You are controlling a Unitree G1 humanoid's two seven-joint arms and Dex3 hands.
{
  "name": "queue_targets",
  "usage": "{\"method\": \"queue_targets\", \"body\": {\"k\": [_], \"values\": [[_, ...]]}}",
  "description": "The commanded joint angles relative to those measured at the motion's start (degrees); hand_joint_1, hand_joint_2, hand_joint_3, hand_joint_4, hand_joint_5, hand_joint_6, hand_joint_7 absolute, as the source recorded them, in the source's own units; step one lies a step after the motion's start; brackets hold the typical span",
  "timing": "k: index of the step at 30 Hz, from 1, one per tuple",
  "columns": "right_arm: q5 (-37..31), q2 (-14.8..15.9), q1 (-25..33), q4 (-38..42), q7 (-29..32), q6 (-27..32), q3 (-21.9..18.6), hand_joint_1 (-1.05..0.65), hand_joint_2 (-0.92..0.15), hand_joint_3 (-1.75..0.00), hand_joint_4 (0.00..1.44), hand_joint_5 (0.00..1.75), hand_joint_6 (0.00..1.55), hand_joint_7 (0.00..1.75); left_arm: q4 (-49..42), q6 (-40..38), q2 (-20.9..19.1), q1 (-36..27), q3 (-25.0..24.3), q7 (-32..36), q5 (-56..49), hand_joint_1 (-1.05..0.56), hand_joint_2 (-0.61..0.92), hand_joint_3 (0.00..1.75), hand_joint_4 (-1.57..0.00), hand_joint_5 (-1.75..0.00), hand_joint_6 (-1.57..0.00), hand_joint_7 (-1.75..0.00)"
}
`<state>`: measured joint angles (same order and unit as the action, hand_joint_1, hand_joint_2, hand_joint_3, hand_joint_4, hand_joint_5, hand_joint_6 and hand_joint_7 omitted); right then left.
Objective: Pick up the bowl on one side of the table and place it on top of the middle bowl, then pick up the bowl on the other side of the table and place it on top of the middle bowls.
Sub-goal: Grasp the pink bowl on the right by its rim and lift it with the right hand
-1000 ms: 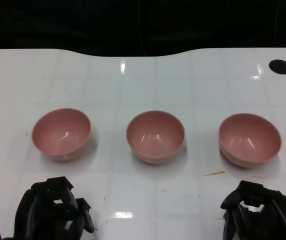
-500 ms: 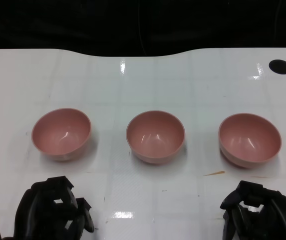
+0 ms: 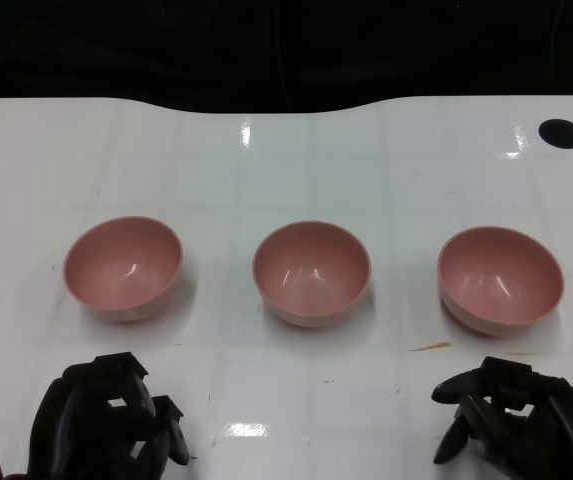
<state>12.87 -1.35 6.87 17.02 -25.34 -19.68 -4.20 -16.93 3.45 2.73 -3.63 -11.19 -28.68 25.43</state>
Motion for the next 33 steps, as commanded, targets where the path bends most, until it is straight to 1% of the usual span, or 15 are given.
{"method": "queue_targets", "body": {"k": [1,2,4,5,10,13,14,16,17,20,22,24,26,30,33], "values": [[-2.81,1.68,-0.54,1.09,1.76,-4.11,-0.06,-0.68,-0.92,-0.24,0.74,1.06,0.81,0.42,0.27,0.13,-0.66,-0.20,-0.45,-0.24,0.52,-0.91,-0.57,1.75,-1.57,-1.10,-1.57,-0.96],[-4.36,2.00,-0.64,1.64,2.63,-5.88,0.04,-0.69,-0.92,-0.24,0.72,1.06,0.79,0.41,0.26,0.17,-0.65,-0.23,-0.44,-0.23,0.48,-0.91,-0.57,1.75,-1.57,-1.10,-1.57,-0.96],[-6.58,2.40,-0.77,2.48,4.12,-8.46,0.23,-0.69,-0.92,-0.23,0.64,1.03,0.70,0.37,0.39,0.17,-0.58,-0.36,-0.36,-0.03,0.34,-0.91,-0.57,1.75,-1.57,-1.10,-1.57,-0.96],[-7.95,2.63,-0.82,3.00,5.12,-10.14,0.37,-0.70,-0.92,-0.23,0.62,1.03,0.68,0.36,0.77,-0.04,-0.44,-0.57,-0.22,0.38,0.18,-0.91,-0.57,1.75,-1.57,-1.10,-1.57,-0.96],[-11.57,3.43,-1.27,4.97,7.89,-16.01,1.00,-0.74,-0.92,-0.23,0.41,0.94,0.47,0.25,1.55,-0.43,-0.01,-1.04,0.16,0.96,0.10,-0.91,-0.59,1.75,-1.57,-1.11,-1.57,-0.97],[-12.89,3.97,-1.55,5.55,9.00,-17.99,1.49,-0.74,-0.92,-0.25,0.32,0.90,0.40,0.21,1.40,-0.57,0.04,-0.99,0.02,0.40,0.63,-0.91,-0.60,1.75,-1.57,-1.11,-1.57,-0.97],[-13.76,4.35,-1.80,5.78,9.67,-19.17,1.59,-0.74,-0.92,-0.25,0.31,0.90,0.40,0.21,1.44,-0.42,0.07,-1.04,0.09,0.38,0.50,-0.91,-0.60,1.75,-1.57,-1.11,-1.57,-0.97],[-16.47,5.27,-2.59,6.59,11.93,-22.24,1.58,-0.74,-0.92,-0.27,0.19,0.84,0.31,0.15,1.25,-0.08,0.00,-1.03,0.20,-0.01,0.37,-0.91,-0.59,1.75,-1.57,-1.10,-1.57,-0.97],[-17.64,5.63,-2.95,6.89,13.10,-23.30,1.57,-0.74,-0.92,-0.28,0.16,0.82,0.30,0.14,1.04,0.03,-0.03,-0.95,0.17,-0.29,0.47,-0.91,-0.59,1.75,-1.57,-1.09,-1.57,-0.96],[-23.87,7.01,-3.69,6.55,18.53,-25.36,1.47,-0.75,-0.92,-0.32,0.08,0.77,0.23,0.10,0.64,-0.03,-0.05,-0.75,-0.07,-0.75,0.91,-0.90,-0.58,1.75,-1.57,-1.07,-1.57,-0.94],[-30.59,8.45,-4.09,5.46,23.64,-26.42,1.50,-0.74,-0.92,-0.34,0.03,0.75,0.19,0.07,0.41,0.16,-0.08,-0.70,-0.18,-0.96,1.02,-0.89,-0.58,1.75,-1.57,-1.07,-1.57,-0.94],[-35.83,9.66,-4.48,4.85,28.14,-27.05,1.81,-0.72,-0.92,-0.37,0.01,0.68,0.14,0.04,0.28,0.21,-0.09,-0.66,-0.28,-1.04,1.14,-0.88,-0.59,1.75,-1.57,-1.07,-1.57,-0.94],[-40.43,10.55,-4.94,4.07,32.45,-26.82,2.22,-0.72,-0.92,-0.39,0.00,0.58,0.11,0.02,0.40,-0.24,-0.13,-0.69,-0.43,-1.09,1.52,-0.86,-0.59,1.75,-1.57,-1.08,-1.57,-0.93],[-49.70,11.96,-5.33,0.70,40.13,-22.91,3.31,-0.74,-0.92,-0.44,0.00,0.49,0.09,0.01,0.69,-0.57,-0.39,-0.76,-0.21,-0.67,1.33,-0.84,-0.60,1.75,-1.57,-1.08,-1.57,-0.93],[-54.16,12.86,-5.46,-1.11,43.91,-19.27,4.36,-0.73,-0.92,-0.47,0.00,0.42,0.06,0.00,0.62,-0.53,-0.39,-0.75,-0.11,-0.72,1.28,-0.83,-0.60,1.75,-1.57,-1.08,-1.57,-0.94]]}}
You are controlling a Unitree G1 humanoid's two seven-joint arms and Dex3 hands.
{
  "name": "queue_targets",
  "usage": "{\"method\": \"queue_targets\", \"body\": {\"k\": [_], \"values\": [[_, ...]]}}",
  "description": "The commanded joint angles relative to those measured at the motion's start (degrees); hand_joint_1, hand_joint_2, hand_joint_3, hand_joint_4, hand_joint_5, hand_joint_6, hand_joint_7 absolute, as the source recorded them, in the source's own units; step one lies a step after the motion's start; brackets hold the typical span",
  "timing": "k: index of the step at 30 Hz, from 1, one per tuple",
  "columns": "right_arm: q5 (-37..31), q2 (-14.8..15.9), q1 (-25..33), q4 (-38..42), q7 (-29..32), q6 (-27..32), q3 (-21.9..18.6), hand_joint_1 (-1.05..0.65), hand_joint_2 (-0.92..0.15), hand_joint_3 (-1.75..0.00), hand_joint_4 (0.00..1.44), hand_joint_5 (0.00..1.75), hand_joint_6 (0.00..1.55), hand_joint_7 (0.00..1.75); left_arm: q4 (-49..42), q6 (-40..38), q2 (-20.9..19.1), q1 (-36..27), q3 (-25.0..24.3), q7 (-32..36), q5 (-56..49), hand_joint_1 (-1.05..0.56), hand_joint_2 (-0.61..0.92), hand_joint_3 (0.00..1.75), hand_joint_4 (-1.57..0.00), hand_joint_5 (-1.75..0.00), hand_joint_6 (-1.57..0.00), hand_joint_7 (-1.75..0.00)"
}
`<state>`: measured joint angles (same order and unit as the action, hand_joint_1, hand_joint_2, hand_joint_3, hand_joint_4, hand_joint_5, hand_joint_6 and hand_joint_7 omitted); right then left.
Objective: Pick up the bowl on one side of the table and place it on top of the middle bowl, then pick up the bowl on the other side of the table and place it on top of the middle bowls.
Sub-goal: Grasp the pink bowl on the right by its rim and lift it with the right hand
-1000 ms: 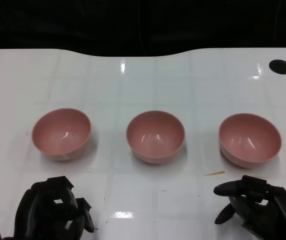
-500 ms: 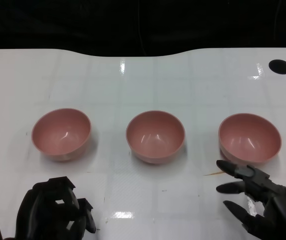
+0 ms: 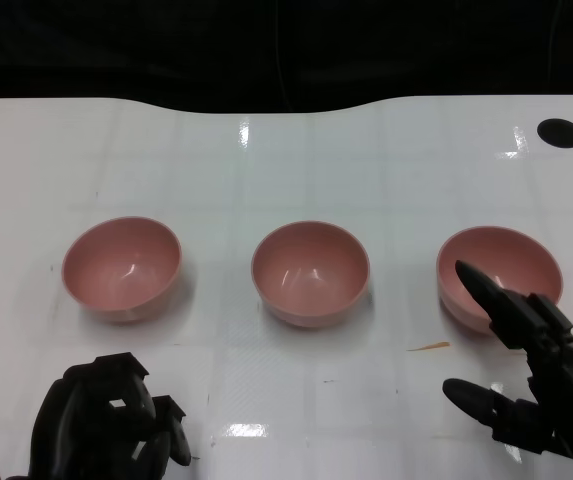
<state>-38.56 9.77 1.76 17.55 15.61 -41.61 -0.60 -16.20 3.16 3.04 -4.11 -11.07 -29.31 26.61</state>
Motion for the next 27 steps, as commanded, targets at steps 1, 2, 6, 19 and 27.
{"method": "queue_targets", "body": {"k": [1,2,6,19,27], "values": [[-3.33,1.96,-0.35,-2.02,3.72,3.67,1.18,-0.73,-0.92,-0.47,0.00,0.38,0.04,0.00,-0.08,-0.30,-0.70,-0.27,-0.21,-0.07,0.13,-0.83,-0.60,1.75,-1.57,-1.08,-1.57,-0.94],[-3.92,2.20,-0.32,-2.51,4.24,4.88,1.56,-0.73,-0.92,-0.47,0.00,0.35,0.03,0.01,-0.01,-0.35,-0.66,-0.29,-0.17,0.04,0.09,-0.83,-0.60,1.75,-1.57,-1.07,-1.57,-0.94],[-6.33,3.05,-0.49,-4.88,5.33,10.34,2.83,-0.73,-0.92,-0.49,0.00,0.23,0.00,0.00,-0.06,-0.27,-0.55,-0.26,-0.07,-0.06,0.13,-0.82,-0.61,1.75,-1.57,-1.07,-1.57,-0.94],[-18.08,5.34,-6.07,-7.60,6.41,31.88,9.99,-0.62,-0.92,-0.53,0.02,0.14,0.03,0.01,0.39,0.26,-0.18,-0.59,0.22,0.16,-0.08,-0.81,-0.60,1.75,-1.57,-1.07,-1.57,-0.94],[-17.65,7.03,-10.15,-5.09,3.64,37.53,13.62,-0.60,-0.92,-0.48,0.00,0.44,0.11,0.05,0.60,0.18,0.06,-0.83,0.17,0.14,0.18,-0.81,-0.58,1.75,-1.57,-1.06,-1.57,-0.93]]}}
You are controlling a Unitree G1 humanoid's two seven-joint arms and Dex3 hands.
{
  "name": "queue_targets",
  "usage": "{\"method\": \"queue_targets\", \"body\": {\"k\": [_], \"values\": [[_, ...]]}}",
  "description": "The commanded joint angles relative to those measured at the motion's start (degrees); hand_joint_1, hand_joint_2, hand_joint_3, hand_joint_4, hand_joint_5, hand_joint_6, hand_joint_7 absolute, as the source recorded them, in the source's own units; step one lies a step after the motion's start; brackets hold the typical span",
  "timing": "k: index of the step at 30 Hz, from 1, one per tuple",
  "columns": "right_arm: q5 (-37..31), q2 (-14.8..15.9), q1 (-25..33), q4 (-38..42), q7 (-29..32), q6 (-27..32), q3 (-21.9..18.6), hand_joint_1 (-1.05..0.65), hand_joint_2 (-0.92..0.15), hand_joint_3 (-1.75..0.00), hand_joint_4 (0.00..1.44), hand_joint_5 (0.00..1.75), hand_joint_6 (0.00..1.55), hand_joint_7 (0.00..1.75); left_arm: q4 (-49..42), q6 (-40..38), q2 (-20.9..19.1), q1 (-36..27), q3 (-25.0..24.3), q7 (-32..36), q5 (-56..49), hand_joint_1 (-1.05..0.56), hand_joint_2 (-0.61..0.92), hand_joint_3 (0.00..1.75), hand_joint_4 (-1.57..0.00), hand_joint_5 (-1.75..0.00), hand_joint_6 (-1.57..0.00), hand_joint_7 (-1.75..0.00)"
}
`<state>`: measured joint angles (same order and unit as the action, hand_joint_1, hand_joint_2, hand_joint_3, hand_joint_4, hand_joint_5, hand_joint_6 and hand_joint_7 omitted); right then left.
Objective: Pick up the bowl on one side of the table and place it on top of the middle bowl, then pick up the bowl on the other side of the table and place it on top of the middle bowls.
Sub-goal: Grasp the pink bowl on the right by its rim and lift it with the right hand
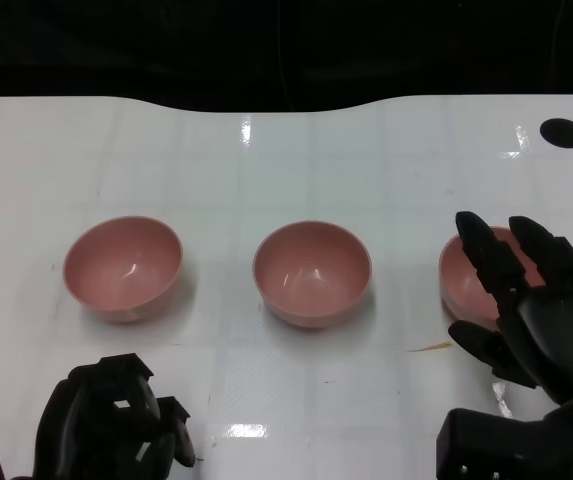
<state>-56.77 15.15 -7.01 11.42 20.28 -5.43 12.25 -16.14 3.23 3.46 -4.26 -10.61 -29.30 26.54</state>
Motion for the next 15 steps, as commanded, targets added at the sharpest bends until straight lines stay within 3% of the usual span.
{"method": "queue_targets", "body": {"k": [1,7,15], "values": [[0.87,1.83,-1.76,1.25,-1.68,1.82,1.08,-0.60,-0.92,-0.47,0.00,0.49,0.12,0.06,0.62,0.07,-0.34,-0.73,-0.28,0.14,0.26,-0.81,-0.58,1.75,-1.57,-1.06,-1.57,-0.93],[-0.01,3.00,-4.12,1.53,-6.21,6.80,3.52,-0.60,-0.92,-0.33,0.00,0.93,0.27,0.16,2.62,-1.31,0.07,-1.49,-0.02,1.89,-0.06,-0.81,-0.60,1.75,-1.57,-1.09,-1.57,-0.95],[-0.66,4.49,-5.66,-0.89,-13.12,12.72,5.26,-0.60,-0.92,-0.15,0.06,0.98,0.37,0.18,2.89,-1.52,0.11,-1.56,0.04,1.73,0.06,-0.82,-0.61,1.75,-1.57,-1.09,-1.57,-0.96]]}}
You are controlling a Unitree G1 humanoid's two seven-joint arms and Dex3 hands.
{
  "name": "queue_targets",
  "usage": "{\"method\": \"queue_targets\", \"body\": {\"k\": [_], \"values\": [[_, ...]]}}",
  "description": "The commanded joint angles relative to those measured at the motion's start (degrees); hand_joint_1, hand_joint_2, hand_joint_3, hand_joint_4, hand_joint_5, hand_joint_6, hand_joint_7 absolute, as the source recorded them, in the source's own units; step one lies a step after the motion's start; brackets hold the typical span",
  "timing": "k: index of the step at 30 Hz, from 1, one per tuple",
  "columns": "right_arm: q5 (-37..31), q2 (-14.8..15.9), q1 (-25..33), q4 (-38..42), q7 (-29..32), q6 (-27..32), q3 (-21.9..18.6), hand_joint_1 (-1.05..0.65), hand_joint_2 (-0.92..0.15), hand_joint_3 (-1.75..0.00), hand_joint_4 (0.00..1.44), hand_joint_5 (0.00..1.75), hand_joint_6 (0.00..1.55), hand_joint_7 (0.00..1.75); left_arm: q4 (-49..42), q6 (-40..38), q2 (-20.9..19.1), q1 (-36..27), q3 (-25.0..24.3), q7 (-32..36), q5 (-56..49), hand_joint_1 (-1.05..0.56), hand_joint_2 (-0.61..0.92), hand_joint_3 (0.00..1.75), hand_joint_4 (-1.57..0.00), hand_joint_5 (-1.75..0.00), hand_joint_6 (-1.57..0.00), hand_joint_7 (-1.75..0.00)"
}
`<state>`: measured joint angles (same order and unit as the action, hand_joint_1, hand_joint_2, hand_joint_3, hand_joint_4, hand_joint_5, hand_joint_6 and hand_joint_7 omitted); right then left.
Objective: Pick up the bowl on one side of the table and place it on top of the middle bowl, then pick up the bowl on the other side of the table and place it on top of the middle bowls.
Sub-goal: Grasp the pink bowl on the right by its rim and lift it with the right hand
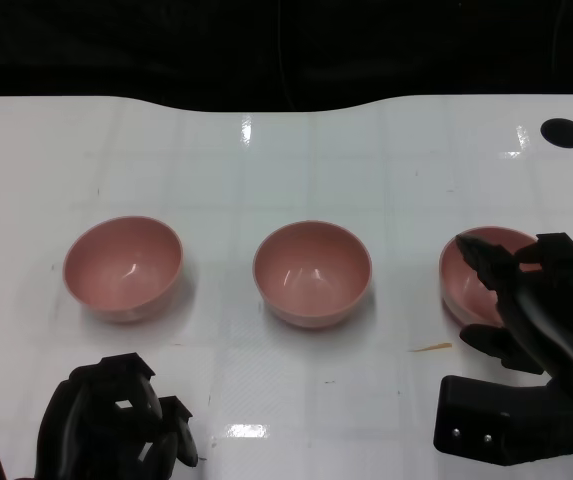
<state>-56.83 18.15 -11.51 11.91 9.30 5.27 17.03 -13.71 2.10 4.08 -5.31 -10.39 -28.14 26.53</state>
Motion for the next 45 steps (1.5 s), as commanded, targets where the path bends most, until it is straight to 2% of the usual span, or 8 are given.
{"method": "queue_targets", "body": {"k": [1,12,23,25,29,35,40,45], "values": [[-0.79,1.63,-1.33,-1.71,-3.06,2.85,0.71,-0.61,-0.92,-0.13,0.08,0.96,0.38,0.17,0.39,-0.38,-0.54,-0.46,-0.21,0.41,0.17,-0.82,-0.61,1.75,-1.57,-1.09,-1.57,-0.96],[-1.38,2.93,-4.52,-0.83,-11.11,8.84,3.27,-0.61,-0.91,0.00,0.50,0.32,0.56,0.02,0.45,-0.28,-0.81,-0.44,-0.24,0.25,0.34,-0.80,-0.60,1.75,-1.57,-1.09,-1.57,-0.94],[3.22,3.69,-6.39,3.72,-10.82,3.95,4.29,-0.48,-0.89,0.00,0.78,0.33,0.76,0.06,1.14,-0.20,-0.42,-1.04,0.12,0.36,0.28,-0.81,-0.60,1.75,-1.57,-1.09,-1.57,-0.95],[3.97,3.80,-6.54,4.45,-10.21,2.59,4.33,-0.41,-0.88,0.00,0.79,0.82,0.85,0.03,1.75,-0.86,-0.22,-1.26,0.17,0.98,0.38,-0.82,-0.61,1.75,-1.57,-1.10,-1.57,-0.96],[5.25,3.25,-7.37,6.69,-9.15,0.82,4.33,-0.32,-0.87,0.00,0.75,1.39,0.94,0.02,2.20,-1.31,-0.23,-1.26,0.19,1.32,0.37,-0.83,-0.61,1.75,-1.57,-1.10,-1.57,-0.97],[6.49,2.02,-10.02,15.29,-0.75,-3.64,4.83,-0.24,-0.86,0.00,0.82,1.37,1.13,0.06,1.32,-0.61,-0.29,-0.89,0.11,0.80,0.41,-0.83,-0.59,1.75,-1.57,-1.09,-1.57,-0.96],[6.27,1.70,-12.90,23.42,8.64,-7.98,6.41,-0.22,-0.90,-0.01,0.85,1.71,1.24,0.05,1.13,0.02,-0.31,-0.87,0.24,1.01,-0.05,-0.83,-0.58,1.75,-1.57,-1.08,-1.57,-0.95],[6.73,0.67,-15.95,31.94,18.06,-12.32,7.44,-0.17,-0.92,-0.03,0.92,1.75,1.30,0.07,1.40,-0.14,-0.27,-1.13,0.23,1.16,0.13,-0.83,-0.59,1.75,-1.57,-1.10,-1.57,-0.97]]}}
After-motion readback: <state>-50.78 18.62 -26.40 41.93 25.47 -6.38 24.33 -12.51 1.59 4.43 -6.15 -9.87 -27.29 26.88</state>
